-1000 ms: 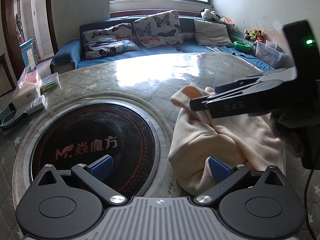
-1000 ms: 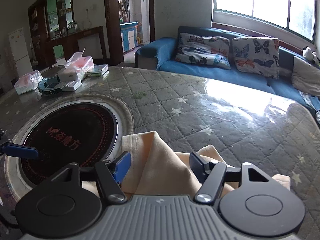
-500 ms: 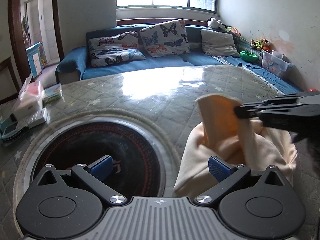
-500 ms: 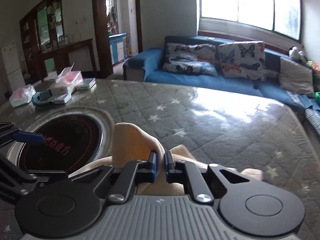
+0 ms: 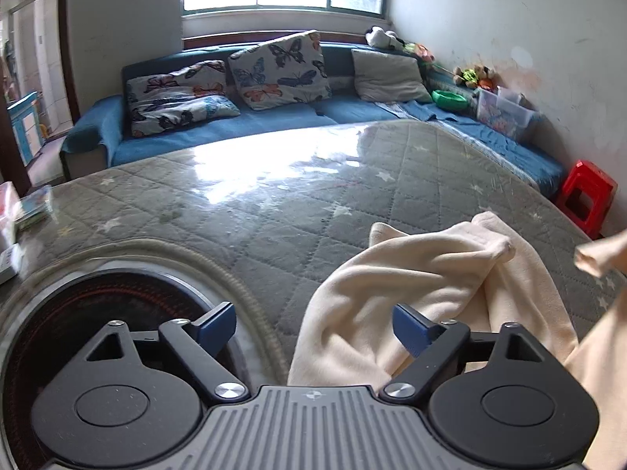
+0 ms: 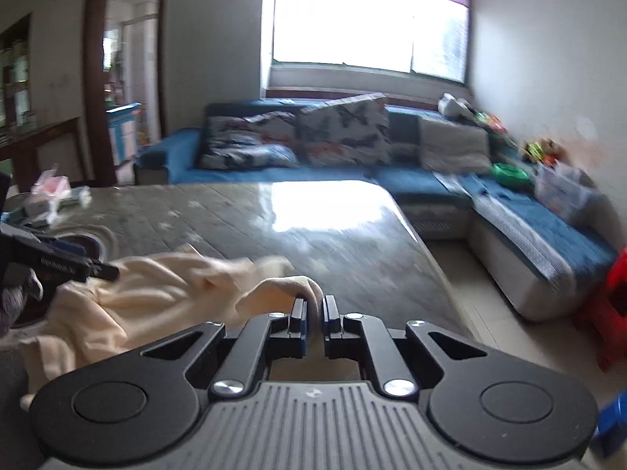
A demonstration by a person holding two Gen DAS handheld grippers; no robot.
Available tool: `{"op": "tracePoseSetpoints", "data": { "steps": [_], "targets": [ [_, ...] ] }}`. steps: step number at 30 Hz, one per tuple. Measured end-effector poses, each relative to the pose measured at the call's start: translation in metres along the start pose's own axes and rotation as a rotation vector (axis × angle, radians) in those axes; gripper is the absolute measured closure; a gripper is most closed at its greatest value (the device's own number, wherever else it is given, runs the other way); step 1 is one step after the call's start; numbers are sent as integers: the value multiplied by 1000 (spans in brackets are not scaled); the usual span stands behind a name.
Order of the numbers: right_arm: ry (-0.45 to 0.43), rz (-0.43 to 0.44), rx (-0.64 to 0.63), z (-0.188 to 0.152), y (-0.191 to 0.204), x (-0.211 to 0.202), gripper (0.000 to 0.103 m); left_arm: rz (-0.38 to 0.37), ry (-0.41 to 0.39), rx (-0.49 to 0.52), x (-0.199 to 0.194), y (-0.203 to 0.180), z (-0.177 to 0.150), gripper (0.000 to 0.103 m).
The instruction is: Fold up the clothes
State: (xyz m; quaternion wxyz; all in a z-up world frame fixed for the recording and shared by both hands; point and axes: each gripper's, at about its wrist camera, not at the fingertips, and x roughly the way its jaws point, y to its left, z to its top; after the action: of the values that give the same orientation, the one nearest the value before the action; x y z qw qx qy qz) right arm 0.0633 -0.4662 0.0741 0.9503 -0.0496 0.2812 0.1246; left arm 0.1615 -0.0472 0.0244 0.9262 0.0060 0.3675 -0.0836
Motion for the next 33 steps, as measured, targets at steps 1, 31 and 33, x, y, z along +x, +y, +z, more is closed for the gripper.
{"op": "tracePoseSetpoints", "data": {
  "steps": [1,31,33],
  "targets": [
    [19,-20,18,-8,-7,-2,96,-7,9,-2,5,0,0,18],
    [120,214,-156,-48,74,10,52,141,-119,-217,-114,53,-75,92],
    [119,262,-206,-51,90,4,51,150,-123,-252,-127,58,-86,92]
  ]
}}
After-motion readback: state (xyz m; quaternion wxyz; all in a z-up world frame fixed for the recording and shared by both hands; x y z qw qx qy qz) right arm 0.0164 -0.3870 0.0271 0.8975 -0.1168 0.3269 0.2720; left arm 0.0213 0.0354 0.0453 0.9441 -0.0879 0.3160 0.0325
